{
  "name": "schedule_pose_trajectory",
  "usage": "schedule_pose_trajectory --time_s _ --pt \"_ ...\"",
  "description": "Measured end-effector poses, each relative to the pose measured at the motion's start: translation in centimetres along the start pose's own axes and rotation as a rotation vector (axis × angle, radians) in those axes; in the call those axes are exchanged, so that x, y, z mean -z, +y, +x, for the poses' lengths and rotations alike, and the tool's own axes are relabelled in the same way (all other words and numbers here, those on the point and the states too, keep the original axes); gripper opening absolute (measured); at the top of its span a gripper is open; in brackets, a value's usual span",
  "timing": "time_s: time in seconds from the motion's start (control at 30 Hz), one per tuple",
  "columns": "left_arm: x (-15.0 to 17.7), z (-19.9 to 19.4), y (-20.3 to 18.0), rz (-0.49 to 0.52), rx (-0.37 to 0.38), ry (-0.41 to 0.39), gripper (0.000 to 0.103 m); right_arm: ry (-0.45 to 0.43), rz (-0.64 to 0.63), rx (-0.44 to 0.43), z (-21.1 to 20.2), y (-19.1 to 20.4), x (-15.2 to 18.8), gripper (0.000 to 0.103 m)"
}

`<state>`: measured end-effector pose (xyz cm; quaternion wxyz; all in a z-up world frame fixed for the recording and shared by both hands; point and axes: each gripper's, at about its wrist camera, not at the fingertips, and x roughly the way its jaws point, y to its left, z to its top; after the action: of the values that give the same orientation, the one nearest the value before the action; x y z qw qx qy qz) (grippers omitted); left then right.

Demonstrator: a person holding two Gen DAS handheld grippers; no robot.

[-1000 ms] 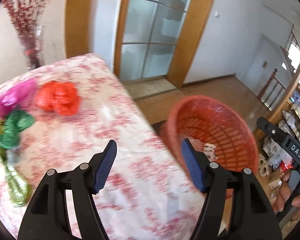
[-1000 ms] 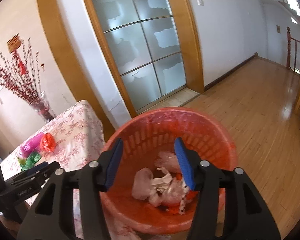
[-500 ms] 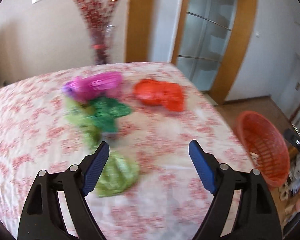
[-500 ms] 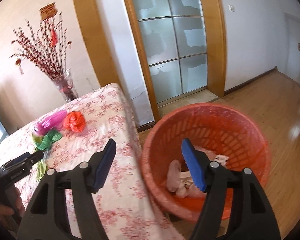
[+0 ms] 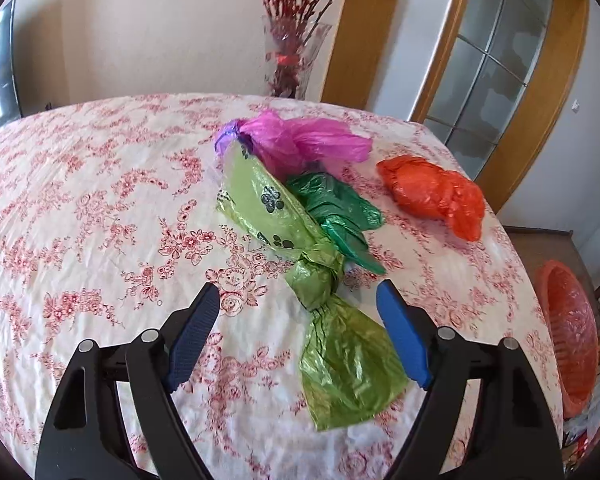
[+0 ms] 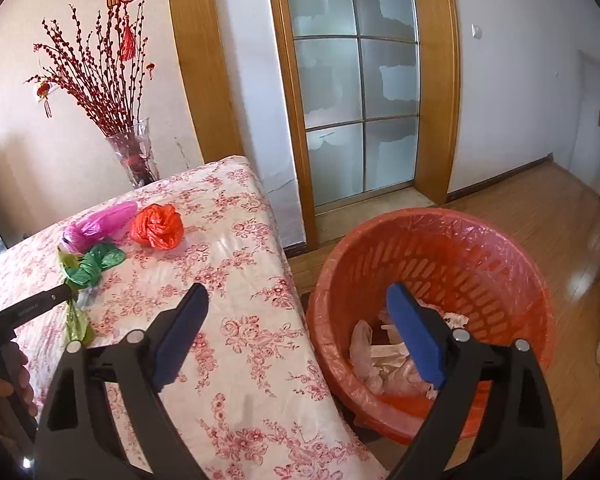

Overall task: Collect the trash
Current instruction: 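Grasp green paw-print bag with left gripper while right grasps orange-red bag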

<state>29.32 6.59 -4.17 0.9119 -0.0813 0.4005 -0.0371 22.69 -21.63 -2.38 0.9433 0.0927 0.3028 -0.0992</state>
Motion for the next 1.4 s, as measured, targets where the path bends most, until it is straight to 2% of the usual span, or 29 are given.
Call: schedule_pose_trajectory --time_s 0.17,0.5,0.83,1.03,1.2,1.4 --pt "-0.5 1.0 0.1 -0.018 -0.012 0.015 0.068 0.003 -0.022 0.009 0.4 0.2 0.1 0.09" --pt "-0.7 1.6 1.1 -0.004 -0.014 0.035 0.023 0.015 -0.059 -0.025 1.0 2.2 0.2 0.09" --pt "-0.2 -1.2 5.7 -0.017 -0.041 -0.002 0.021 0.05 -0.107 -0.126 3.6 7.1 -1.2 0.09" --pt "-0.8 -2.9 8.9 -0.032 -0.078 -0.037 0.021 0.098 -0.135 -0.182 8.5 12.2 -3.3 0.09" --pt "-1.5 -2.8 10.7 -0.062 -0.089 -0.046 0.021 0.107 -0.16 -0.189 12.9 15.9 -5.9 0.09" --pt "-2.2 -1.9 11.5 -0.08 -0.088 -0.038 0.021 0.192 -0.187 -0.19 18.0 18.9 -7.7 0.09"
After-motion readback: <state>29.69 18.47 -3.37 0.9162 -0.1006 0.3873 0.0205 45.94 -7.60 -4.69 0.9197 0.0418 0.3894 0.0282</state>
